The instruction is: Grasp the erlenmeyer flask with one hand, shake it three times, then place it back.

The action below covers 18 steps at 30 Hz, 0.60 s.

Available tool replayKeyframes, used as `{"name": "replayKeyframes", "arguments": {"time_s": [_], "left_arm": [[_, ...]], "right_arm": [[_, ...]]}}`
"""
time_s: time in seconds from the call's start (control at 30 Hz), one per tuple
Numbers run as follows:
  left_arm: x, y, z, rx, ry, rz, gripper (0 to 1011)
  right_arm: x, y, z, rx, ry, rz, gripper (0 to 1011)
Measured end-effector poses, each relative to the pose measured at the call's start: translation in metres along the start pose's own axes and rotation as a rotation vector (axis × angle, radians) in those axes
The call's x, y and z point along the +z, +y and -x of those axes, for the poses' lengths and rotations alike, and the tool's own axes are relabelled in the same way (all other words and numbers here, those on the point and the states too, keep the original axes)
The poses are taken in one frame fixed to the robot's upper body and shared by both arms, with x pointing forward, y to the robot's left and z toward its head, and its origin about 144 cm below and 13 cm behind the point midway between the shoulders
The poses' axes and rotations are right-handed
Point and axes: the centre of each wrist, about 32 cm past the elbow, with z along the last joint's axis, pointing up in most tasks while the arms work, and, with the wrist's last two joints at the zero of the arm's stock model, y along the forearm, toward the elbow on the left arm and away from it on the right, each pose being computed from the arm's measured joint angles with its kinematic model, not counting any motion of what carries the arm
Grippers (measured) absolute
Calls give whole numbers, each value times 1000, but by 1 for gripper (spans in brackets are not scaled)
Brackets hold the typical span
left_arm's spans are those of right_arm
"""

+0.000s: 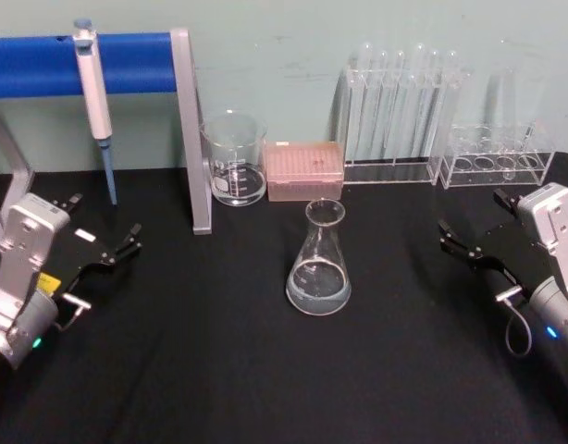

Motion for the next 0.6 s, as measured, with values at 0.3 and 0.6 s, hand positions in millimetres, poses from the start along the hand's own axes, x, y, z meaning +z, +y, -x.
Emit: {"name": "replayKeyframes", "arguments": {"time_s": [0.3,0.6], "left_arm": [[0,0,0,0,0,0,1001],[0,0,0,0,0,0,1001]], "right_arm": [[0,0,0,0,0,0,1002],[0,0,0,0,0,0,1003]]}}
